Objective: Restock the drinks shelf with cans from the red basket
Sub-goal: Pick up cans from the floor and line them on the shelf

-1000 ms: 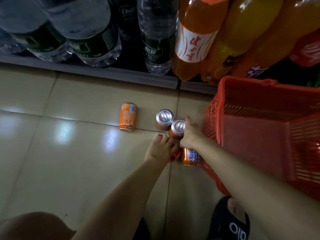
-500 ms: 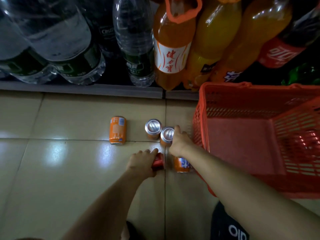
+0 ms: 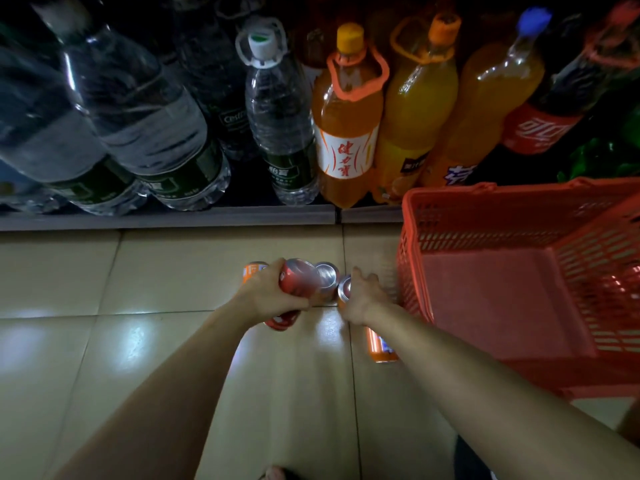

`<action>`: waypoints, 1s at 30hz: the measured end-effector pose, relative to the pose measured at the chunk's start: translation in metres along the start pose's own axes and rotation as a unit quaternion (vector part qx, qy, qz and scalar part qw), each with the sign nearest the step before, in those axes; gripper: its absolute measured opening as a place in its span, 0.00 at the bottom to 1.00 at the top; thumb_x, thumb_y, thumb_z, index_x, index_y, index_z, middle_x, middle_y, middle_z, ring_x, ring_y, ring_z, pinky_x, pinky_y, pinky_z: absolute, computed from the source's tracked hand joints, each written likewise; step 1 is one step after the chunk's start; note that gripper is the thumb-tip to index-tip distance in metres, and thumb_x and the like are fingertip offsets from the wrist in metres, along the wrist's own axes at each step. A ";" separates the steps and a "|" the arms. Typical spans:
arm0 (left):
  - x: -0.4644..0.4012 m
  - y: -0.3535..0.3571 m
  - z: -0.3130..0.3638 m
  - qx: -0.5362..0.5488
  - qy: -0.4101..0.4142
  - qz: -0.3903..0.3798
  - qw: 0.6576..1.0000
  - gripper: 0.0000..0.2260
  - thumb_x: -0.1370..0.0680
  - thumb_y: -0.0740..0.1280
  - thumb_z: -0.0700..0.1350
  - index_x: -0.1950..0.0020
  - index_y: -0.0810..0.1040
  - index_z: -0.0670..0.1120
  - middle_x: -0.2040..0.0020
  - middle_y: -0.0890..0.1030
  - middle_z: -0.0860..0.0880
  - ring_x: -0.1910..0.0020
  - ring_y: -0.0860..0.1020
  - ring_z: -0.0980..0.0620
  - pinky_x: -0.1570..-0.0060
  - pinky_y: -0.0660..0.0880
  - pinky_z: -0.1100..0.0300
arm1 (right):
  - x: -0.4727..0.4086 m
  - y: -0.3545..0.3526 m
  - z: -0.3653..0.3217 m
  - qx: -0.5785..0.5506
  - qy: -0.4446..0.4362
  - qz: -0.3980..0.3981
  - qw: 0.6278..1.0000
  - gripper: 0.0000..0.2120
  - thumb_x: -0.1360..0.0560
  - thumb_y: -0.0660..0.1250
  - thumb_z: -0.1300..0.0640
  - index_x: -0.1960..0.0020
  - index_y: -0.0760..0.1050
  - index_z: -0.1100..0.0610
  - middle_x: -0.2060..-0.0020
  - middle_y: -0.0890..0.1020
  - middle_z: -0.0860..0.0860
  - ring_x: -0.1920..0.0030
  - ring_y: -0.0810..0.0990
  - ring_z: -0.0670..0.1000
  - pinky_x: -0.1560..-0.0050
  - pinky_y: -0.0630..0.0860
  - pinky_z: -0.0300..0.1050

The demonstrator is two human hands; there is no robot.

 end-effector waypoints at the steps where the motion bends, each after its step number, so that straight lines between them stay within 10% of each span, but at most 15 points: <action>1: -0.001 -0.001 -0.007 0.019 -0.008 0.008 1.000 0.32 0.40 0.81 0.54 0.38 0.76 0.55 0.47 0.81 0.55 0.46 0.81 0.51 0.42 0.80 0.52 | -0.001 0.003 0.001 0.001 -0.003 0.005 1.000 0.37 0.27 0.71 0.61 0.23 0.56 0.53 0.31 0.65 0.59 0.33 0.72 0.62 0.37 0.76 0.49; 8: 0.000 0.003 -0.037 0.121 -0.056 0.050 0.990 0.32 0.45 0.83 0.50 0.43 0.78 0.55 0.50 0.83 0.54 0.47 0.82 0.50 0.45 0.80 0.54 | -0.012 0.011 -0.015 0.094 -0.079 0.053 0.991 0.59 0.34 0.81 0.47 0.19 0.42 0.40 0.26 0.55 0.53 0.29 0.64 0.61 0.36 0.74 0.57; 21: 0.000 0.030 -0.065 0.248 -0.095 0.105 0.958 0.23 0.38 0.85 0.42 0.48 0.80 0.55 0.54 0.84 0.55 0.52 0.82 0.54 0.50 0.79 0.58 | -0.037 0.018 -0.039 0.255 -0.222 0.119 0.934 0.31 0.20 0.59 0.38 0.21 0.49 0.33 0.29 0.65 0.50 0.42 0.76 0.59 0.55 0.69 0.50; 30: 0.008 0.000 -0.032 0.260 -0.087 0.155 0.949 0.22 0.35 0.83 0.42 0.47 0.79 0.54 0.51 0.84 0.53 0.52 0.81 0.56 0.59 0.74 0.66 | -0.020 -0.007 -0.045 0.247 -0.259 0.123 0.926 0.30 0.20 0.62 0.42 0.21 0.55 0.42 0.33 0.70 0.55 0.45 0.82 0.61 0.58 0.66 0.49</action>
Point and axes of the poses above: each hand's wrist, its own x-axis away from the middle knuckle, its own y-axis out of the palm, z = x × y, the point moved 8 cm from there along -x, towards the middle knuckle
